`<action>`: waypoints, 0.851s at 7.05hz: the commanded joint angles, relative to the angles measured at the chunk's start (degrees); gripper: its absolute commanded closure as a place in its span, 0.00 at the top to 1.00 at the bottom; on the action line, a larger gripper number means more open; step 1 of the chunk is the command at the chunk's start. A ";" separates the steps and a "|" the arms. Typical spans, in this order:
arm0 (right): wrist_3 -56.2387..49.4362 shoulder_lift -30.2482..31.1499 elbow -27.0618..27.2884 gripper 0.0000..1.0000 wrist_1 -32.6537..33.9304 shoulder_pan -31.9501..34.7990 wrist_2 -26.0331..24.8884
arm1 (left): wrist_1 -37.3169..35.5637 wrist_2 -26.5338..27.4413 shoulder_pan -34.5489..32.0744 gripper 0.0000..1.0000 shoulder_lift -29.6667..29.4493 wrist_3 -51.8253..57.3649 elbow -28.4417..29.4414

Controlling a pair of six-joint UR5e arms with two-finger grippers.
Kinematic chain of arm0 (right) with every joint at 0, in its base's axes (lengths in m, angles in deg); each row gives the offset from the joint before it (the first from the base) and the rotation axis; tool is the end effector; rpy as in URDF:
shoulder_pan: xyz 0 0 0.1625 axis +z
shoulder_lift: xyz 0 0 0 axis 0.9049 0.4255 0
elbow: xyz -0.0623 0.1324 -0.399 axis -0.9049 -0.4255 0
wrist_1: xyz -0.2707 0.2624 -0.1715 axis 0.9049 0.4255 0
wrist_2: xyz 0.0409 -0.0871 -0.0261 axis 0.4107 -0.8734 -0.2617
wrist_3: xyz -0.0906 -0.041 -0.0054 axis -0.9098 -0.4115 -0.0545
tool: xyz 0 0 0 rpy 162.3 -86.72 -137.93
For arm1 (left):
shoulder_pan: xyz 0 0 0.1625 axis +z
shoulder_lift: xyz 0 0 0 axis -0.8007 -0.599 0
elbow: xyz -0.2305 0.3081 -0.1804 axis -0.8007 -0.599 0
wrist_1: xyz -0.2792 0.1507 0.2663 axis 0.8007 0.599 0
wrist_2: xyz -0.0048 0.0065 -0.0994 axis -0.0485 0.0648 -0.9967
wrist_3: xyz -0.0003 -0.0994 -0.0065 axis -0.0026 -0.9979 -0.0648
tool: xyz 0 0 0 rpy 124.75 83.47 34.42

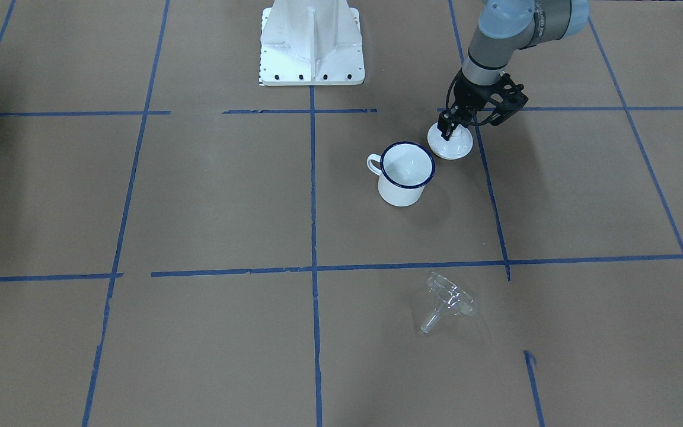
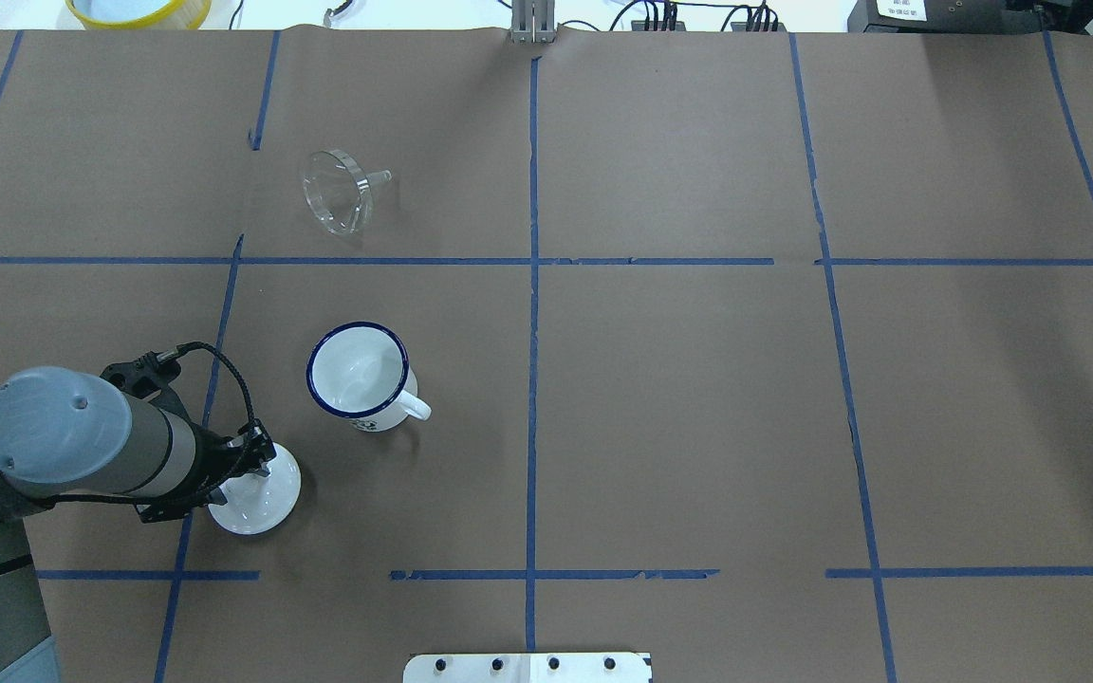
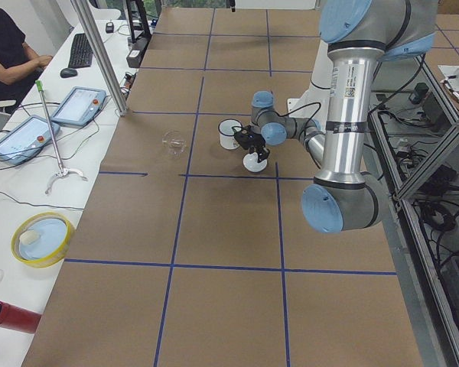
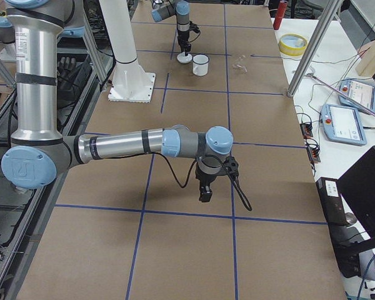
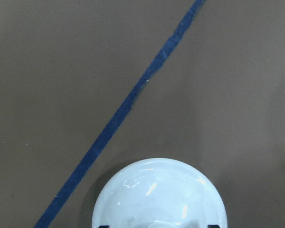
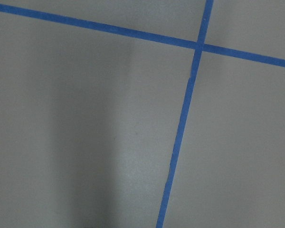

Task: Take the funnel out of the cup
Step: 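Lift the white lid and carry it over the mug with the left gripper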

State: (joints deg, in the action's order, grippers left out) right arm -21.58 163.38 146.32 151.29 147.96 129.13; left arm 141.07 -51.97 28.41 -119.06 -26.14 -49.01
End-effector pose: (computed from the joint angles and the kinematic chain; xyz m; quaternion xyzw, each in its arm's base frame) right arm 0.0114 -0.4610 0.6058 -0.0269 -0.3613 -0.1045 0.9262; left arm 0.4130 -0.3090 0.3858 -0.0998 0.3762 -0.2898 0.8744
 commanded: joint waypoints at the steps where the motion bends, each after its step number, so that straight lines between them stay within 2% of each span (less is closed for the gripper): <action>1: -0.08 0.00 0.00 1.00 0.00 0.00 0.00 | 0.05 0.00 -0.08 0.00 -0.01 -0.04 -0.44; 2: -0.08 0.00 0.00 1.00 0.00 0.00 0.00 | -0.21 -0.26 -0.78 0.00 0.07 0.13 -2.44; 3: 0.00 0.00 0.00 1.00 0.00 0.00 0.00 | -2.12 -0.35 -2.26 0.00 0.42 0.22 -7.60; 5: 0.00 0.00 0.00 1.00 0.00 0.00 0.00 | -17.63 -0.53 -6.83 0.00 -1.93 3.11 -18.41; 6: -0.08 0.00 0.00 1.00 0.00 0.00 0.00 | -24.22 -1.40 -9.29 0.00 -8.04 3.99 -18.29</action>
State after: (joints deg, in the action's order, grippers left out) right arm -21.60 163.38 146.32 151.29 147.96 129.12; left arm 125.02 -52.68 21.91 -121.79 -23.49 -65.14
